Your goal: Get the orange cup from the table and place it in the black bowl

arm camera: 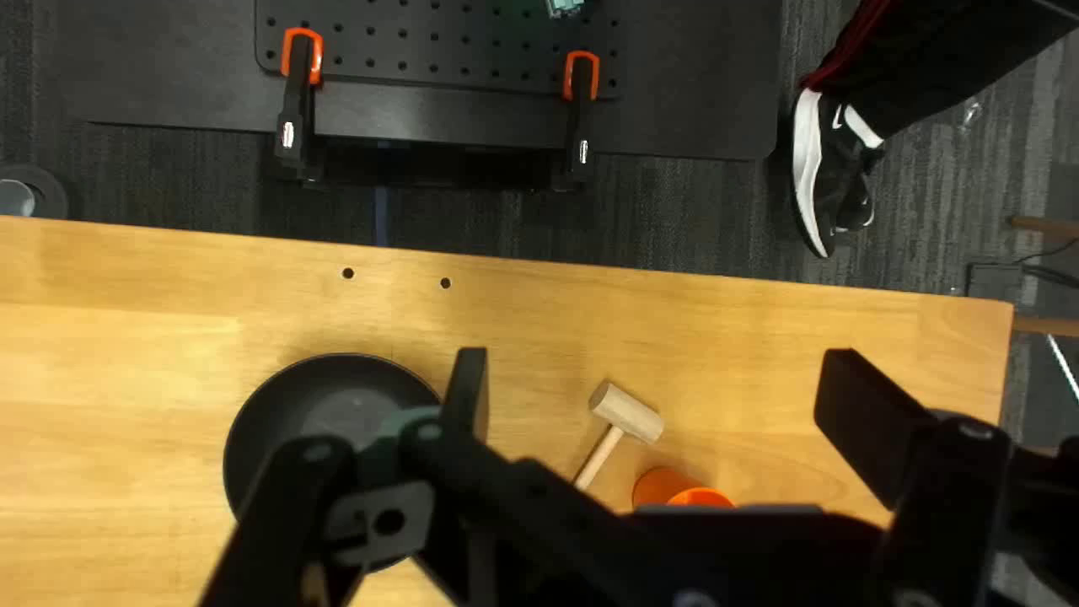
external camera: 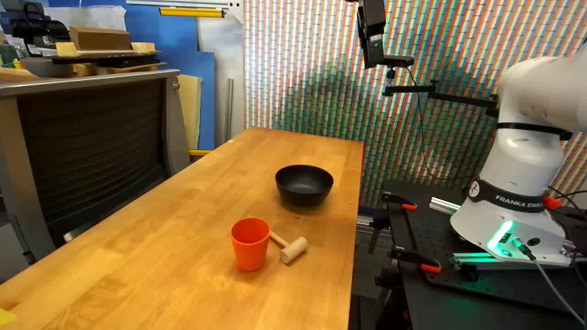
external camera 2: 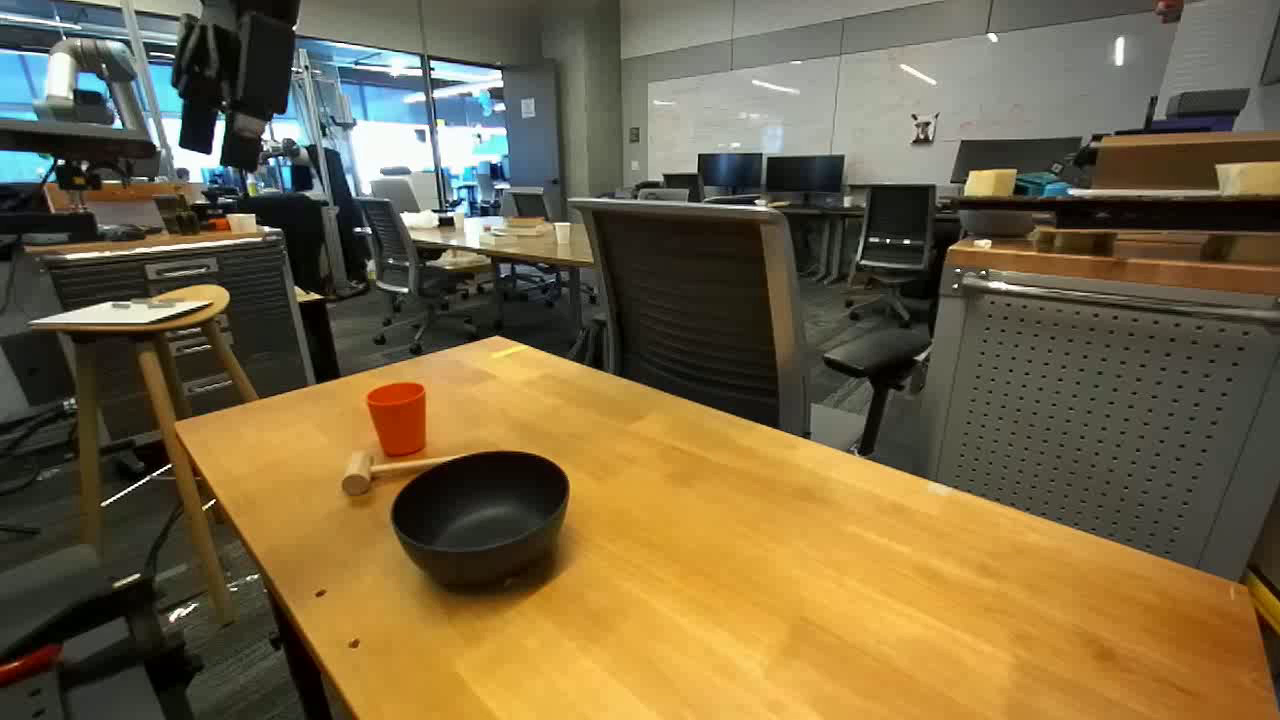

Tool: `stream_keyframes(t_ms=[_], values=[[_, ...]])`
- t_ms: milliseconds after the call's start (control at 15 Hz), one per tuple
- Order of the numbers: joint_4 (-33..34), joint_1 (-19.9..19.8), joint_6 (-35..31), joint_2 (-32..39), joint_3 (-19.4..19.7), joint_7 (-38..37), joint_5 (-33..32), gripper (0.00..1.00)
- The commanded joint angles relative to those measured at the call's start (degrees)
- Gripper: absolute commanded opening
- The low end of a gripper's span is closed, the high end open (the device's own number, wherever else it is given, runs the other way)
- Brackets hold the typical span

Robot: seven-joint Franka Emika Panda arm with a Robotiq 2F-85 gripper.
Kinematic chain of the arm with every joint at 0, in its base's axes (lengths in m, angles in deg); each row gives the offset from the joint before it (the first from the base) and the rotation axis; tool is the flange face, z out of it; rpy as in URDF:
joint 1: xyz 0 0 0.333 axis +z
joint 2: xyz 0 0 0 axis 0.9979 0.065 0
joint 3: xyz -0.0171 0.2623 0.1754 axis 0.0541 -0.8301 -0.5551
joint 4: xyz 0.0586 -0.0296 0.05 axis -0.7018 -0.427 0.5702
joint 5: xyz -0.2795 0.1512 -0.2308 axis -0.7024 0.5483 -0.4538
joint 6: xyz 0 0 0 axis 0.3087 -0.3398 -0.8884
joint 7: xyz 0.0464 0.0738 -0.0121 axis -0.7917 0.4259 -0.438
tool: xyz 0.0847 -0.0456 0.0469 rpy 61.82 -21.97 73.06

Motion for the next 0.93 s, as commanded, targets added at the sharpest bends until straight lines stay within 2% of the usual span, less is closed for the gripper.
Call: stream_keyframes(t_ms=[0,200,267,600,867], values=[[0.2,-0.6,0.1,0.0,-0.5,0.2,0.2,1.00],[0.4,-0.6,0.1,-0.1,-0.5,0.2,0.2,1.00],[-0.4,-0.9,-2.7,0.5,-1.2,-1.5,-0.2,1.00],[-4.5,0.7,-26.1,7.7,-5.8,-8.1,1.4,1.00],[-5.7,2.2,-39.9,15.9,-9.7,-13.4,-0.1,1.00]])
